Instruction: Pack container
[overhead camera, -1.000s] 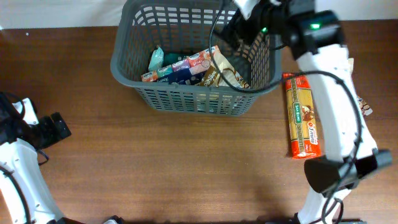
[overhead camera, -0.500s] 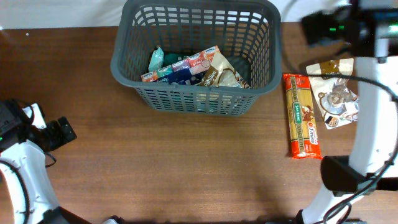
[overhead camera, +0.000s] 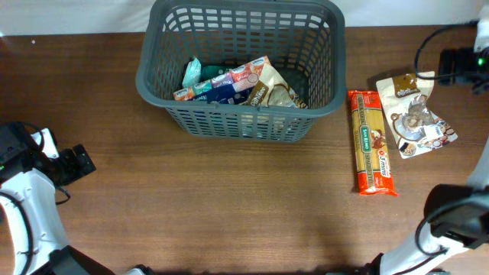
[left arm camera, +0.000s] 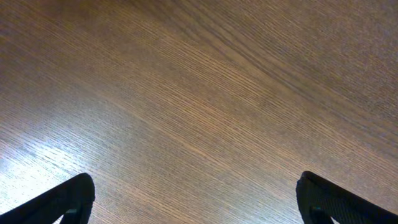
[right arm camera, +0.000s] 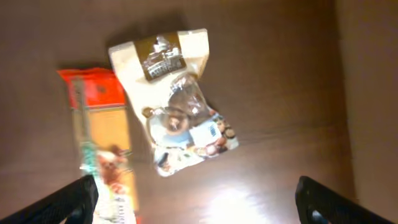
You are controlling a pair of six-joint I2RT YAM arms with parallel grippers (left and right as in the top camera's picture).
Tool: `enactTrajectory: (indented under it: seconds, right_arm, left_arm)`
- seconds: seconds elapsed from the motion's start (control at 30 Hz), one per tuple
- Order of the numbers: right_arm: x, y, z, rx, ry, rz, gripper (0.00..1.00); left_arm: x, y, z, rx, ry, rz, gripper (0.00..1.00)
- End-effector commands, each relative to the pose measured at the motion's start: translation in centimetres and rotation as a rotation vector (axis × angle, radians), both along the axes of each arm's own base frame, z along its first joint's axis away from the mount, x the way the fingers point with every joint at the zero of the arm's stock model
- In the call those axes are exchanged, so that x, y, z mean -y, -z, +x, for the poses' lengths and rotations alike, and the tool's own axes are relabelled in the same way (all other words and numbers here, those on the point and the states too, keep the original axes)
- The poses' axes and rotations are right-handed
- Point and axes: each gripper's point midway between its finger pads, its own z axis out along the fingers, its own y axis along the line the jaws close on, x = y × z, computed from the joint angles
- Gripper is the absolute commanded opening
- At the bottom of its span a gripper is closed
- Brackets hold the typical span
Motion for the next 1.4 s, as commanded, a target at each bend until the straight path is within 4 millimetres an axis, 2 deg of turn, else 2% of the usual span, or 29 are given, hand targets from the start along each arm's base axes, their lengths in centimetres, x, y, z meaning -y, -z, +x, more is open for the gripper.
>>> enactTrajectory:
  seconds: [0.0,0.23,0.3,0.5,0.63,0.87,1.1,1.23,1.3,1.37]
  right_arm:
    - [1.7,5.0,-0.3,-0.130,-0.162,-0.012,0.99]
    - [1.9,11.8,0.1,-0.251,-0.363,0.024,0.99]
    - [1.6,14.6,0.4,-0.288,-0.432,0.051,0.99]
    - [1.9,20.2,1.2,-0.361,-0.496,0.093,0.99]
    - [2.3,23.0,2.0,-0.371,-0.502,0.100,0.99]
    - [2.7,25.9,2.7,-0.383,-0.519,0.104,0.99]
    - [2.9,27.0,3.1,-0.379,-0.518,0.102,0.99]
    - [2.8,28.4,2.7,-0.402,-0.517,0.124,0.99]
    - [2.6,29.3,2.5,-0.414,-0.515,0.140,0.96]
    - [2.3,30.2,2.3,-0.424,-0.513,0.164,0.90]
  left_arm:
    - [0.0,0.5,-0.2,-0.015,0.010,-0.004,0.99]
    - [-0.1,0.5,-0.2,-0.010,0.004,-0.003,0.99]
    - [-0.2,0.4,0.0,-0.004,0.003,0.001,0.99]
    - [-0.2,0.4,0.0,-0.004,0.003,0.001,0.99]
    - [-0.1,0.5,-0.2,-0.010,0.003,-0.004,0.99]
    - [0.2,0.7,-0.6,-0.026,-0.004,-0.020,0.99]
    - [0.4,0.8,-0.8,-0.030,-0.022,-0.033,0.99]
    - [0.5,0.8,-0.8,-0.029,-0.020,-0.035,0.99]
    - [0.5,0.8,-0.8,-0.029,-0.020,-0.035,0.99]
    - [0.5,0.8,-0.8,-0.029,-0.020,-0.035,0.99]
